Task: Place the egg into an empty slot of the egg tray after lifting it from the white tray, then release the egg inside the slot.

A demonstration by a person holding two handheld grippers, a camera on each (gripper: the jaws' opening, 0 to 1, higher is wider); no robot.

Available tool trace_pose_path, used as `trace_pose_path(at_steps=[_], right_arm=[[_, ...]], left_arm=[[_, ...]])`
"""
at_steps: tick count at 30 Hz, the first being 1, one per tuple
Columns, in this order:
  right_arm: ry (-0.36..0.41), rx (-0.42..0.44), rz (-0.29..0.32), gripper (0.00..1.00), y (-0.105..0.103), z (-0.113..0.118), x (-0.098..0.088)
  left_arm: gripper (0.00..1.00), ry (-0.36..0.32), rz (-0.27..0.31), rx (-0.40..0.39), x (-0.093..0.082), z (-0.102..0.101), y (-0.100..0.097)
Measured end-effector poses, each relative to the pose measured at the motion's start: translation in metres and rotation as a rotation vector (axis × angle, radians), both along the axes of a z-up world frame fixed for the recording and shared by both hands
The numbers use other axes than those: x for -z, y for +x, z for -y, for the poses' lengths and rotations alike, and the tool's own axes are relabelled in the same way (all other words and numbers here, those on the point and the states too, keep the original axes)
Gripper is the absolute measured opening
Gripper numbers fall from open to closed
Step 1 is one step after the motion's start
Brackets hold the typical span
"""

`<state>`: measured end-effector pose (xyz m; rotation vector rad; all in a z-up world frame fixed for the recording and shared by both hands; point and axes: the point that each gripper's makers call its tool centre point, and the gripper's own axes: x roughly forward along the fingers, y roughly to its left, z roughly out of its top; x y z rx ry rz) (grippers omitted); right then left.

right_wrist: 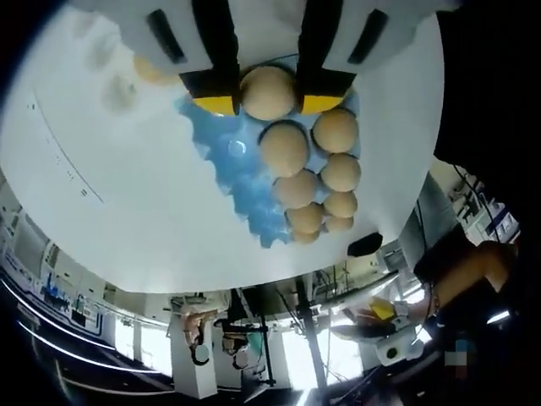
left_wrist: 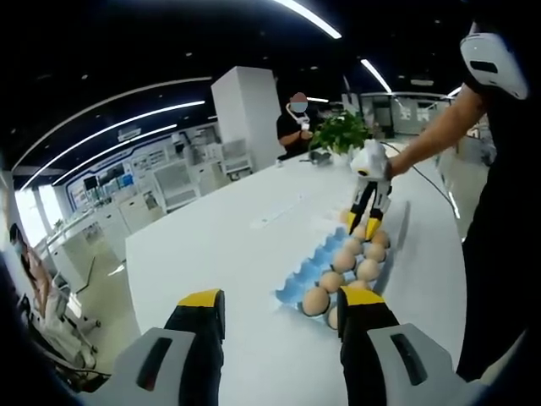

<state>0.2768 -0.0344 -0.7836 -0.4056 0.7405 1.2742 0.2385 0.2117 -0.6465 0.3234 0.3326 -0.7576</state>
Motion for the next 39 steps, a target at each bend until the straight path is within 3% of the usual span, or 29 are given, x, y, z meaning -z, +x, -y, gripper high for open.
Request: trace_pose_path(at_steps=[15,26,33,39], right_arm=[[0.062,0.071,-0.122,0.26,0.002,0.001,0.003],[0.054,0.057,-0.098,0.27,0.0,0.0,0.004],[0.08,0.076,-0.072,0.26,-0.001,0.006,0.001],[0.132,0.102,-0.033,0.23,0.004,0.009,-0.013]], left_arm=[[0.53,-0.001,0.003,0.002,-0.002,0.001,-0.002],[0.53,0.0,0.007,0.006,-0.004,0.002,-0.002],[0.53,-0.001,0.01,0.005,-0.006,0.002,-0.002],[0.53,-0.002,0.007,0.007,-0.004,0.003,0.0]])
